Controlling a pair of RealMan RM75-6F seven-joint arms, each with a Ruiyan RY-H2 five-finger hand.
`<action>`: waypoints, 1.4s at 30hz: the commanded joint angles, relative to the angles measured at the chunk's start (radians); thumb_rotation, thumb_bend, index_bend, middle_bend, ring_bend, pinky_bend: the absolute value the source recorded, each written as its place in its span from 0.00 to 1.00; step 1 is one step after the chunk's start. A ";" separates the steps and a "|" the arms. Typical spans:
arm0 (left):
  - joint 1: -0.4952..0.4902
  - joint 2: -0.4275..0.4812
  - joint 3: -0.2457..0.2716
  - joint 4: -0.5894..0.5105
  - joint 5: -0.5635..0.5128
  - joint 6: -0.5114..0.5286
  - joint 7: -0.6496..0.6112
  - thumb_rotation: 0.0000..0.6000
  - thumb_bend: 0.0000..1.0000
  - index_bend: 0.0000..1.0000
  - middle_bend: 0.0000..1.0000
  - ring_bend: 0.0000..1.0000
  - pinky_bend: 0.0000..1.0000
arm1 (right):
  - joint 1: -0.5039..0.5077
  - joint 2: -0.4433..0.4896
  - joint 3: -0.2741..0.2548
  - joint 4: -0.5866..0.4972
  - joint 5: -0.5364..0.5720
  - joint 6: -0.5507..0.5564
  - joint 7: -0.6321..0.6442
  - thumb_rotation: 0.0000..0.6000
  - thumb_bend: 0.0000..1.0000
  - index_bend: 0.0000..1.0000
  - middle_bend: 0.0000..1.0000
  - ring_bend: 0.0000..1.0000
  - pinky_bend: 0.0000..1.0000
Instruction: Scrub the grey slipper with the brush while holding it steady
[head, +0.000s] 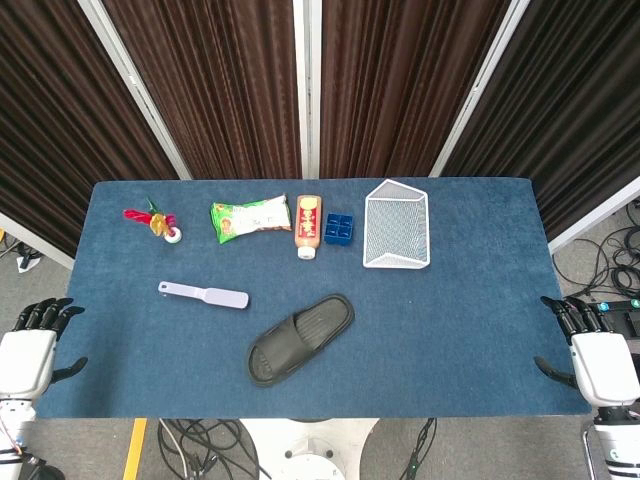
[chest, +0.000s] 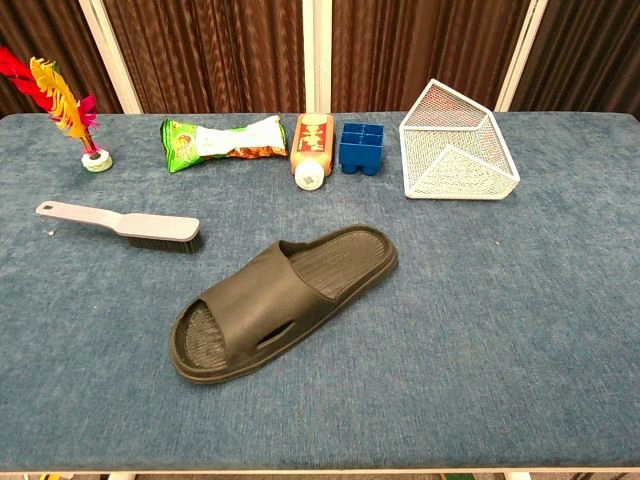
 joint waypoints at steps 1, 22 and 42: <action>0.000 -0.002 0.003 0.003 0.002 -0.003 -0.002 1.00 0.07 0.34 0.30 0.17 0.18 | 0.001 0.000 -0.001 0.000 -0.005 0.001 0.001 1.00 0.03 0.15 0.22 0.13 0.19; -0.245 -0.025 -0.072 0.082 -0.036 -0.343 -0.093 1.00 0.07 0.17 0.11 0.07 0.13 | -0.010 0.004 -0.006 0.012 -0.027 0.033 0.027 1.00 0.03 0.15 0.22 0.13 0.19; -0.576 -0.275 -0.123 0.489 -0.288 -0.876 -0.127 1.00 0.14 0.39 0.38 0.26 0.31 | -0.005 0.020 0.002 0.009 -0.003 0.016 0.025 1.00 0.03 0.15 0.22 0.13 0.19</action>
